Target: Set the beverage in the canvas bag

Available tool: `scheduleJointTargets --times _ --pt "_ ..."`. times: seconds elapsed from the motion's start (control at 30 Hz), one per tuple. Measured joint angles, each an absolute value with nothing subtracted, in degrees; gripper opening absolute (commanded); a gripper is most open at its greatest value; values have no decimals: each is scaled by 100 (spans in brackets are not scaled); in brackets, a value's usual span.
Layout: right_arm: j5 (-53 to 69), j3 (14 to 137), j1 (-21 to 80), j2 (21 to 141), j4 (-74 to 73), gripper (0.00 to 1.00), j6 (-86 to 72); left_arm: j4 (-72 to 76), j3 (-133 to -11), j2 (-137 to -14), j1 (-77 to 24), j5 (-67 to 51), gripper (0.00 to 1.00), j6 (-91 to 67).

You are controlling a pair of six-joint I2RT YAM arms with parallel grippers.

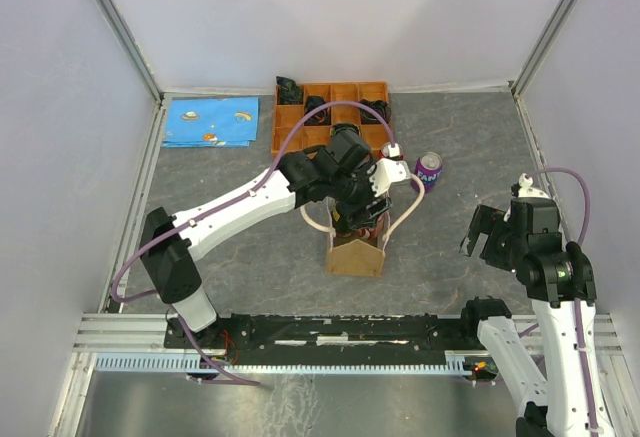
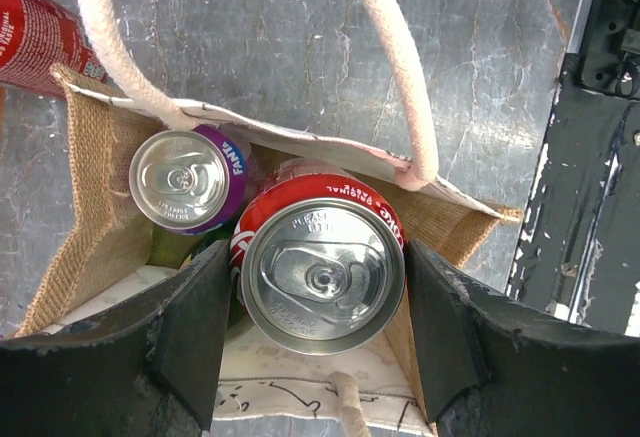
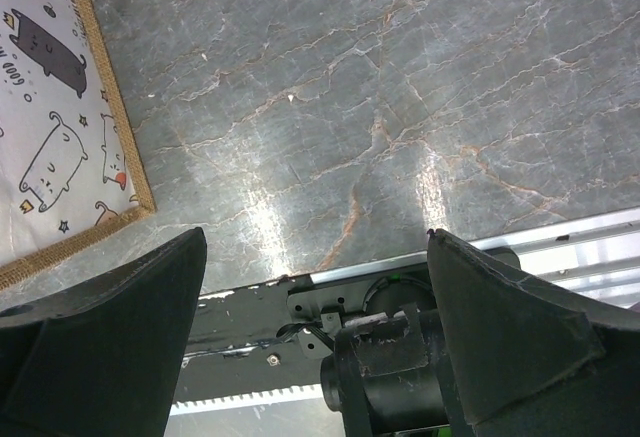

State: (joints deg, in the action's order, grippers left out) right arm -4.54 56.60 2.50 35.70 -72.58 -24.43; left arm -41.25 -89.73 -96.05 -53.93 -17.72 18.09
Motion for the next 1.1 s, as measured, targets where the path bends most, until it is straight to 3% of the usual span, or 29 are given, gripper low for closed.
scheduleJointTargets --times 1.1 --pt "-454 5660 250 3756 -7293 99 -2440 -2840 -8023 -10263 -5511 -1297 3 1804"
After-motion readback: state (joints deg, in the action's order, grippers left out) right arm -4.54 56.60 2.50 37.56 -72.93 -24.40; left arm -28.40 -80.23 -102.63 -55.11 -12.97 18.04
